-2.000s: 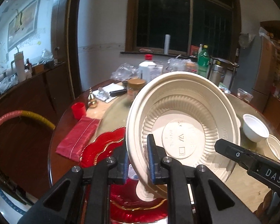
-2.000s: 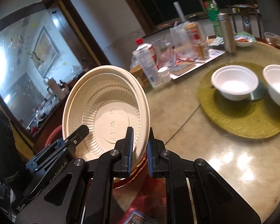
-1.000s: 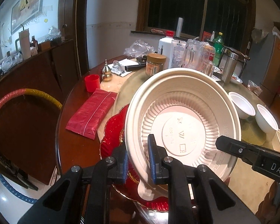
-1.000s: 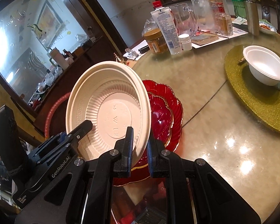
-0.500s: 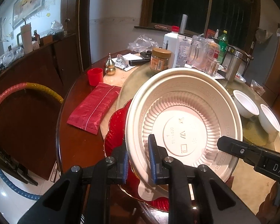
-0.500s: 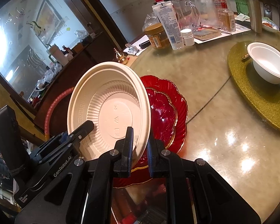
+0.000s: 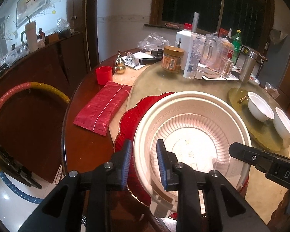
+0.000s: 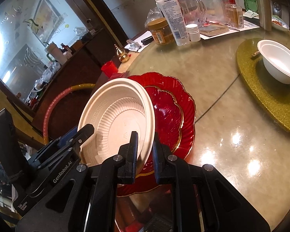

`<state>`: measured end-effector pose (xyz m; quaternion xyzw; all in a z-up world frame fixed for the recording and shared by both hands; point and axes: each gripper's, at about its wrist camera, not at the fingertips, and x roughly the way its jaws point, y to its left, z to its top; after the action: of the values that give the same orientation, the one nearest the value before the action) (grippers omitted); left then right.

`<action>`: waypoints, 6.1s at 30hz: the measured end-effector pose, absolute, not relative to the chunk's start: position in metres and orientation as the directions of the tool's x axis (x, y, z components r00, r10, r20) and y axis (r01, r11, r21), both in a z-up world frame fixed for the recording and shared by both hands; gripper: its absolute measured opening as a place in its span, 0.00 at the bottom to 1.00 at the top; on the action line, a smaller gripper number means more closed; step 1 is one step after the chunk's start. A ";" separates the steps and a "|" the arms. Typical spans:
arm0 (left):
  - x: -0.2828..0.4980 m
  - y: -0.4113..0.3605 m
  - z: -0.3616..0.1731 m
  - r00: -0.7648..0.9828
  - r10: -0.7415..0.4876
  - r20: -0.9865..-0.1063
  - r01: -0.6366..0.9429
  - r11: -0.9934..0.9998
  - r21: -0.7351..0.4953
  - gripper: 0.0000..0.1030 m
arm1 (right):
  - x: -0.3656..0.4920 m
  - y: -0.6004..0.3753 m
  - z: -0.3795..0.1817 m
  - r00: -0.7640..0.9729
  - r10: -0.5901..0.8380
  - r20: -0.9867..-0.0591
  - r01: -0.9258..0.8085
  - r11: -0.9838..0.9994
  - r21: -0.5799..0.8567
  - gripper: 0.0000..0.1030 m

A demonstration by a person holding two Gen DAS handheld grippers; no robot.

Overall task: Organize plates and bowls
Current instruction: 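Lower the beige bowl onto the stacked red plates and open the right tool, then move the right tool away from the plates toward the other beige bowl, then grasp the rim of the second beige plastic bowl with the right tool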

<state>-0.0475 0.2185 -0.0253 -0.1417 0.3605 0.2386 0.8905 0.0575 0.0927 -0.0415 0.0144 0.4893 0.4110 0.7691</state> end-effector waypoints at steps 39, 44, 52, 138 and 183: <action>-0.040 0.193 -0.004 0.673 0.313 -0.670 -0.437 0.899 -0.020 0.79 | 0.053 0.082 -0.015 0.262 0.647 -0.716 -0.633 0.675 0.379 0.50; -0.038 0.187 -0.002 0.676 0.311 -0.668 -0.425 0.905 -0.009 0.79 | 0.058 0.070 -0.016 0.281 0.631 -0.723 -0.602 0.703 0.379 0.64; -0.034 0.179 0.000 0.674 0.311 -0.670 -0.408 0.913 0.013 0.79 | 0.062 0.064 -0.022 0.272 0.601 -0.751 -0.595 0.719 0.360 1.00; 0.131 -0.099 -0.016 0.627 -0.267 -0.732 0.128 0.962 -0.241 0.80 | 0.089 -0.336 -0.018 0.609 0.431 -0.666 0.119 0.780 0.614 0.99; 0.152 -0.155 -0.032 0.579 -0.248 -0.777 0.205 0.966 -0.156 0.13 | 0.113 -0.343 -0.051 0.578 0.321 -0.750 0.284 0.782 0.555 0.10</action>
<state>0.1519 -0.1553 -0.0323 -0.0245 0.4409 -0.1273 0.8881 0.1134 -0.3433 -0.0505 0.3300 0.4590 0.0112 0.8248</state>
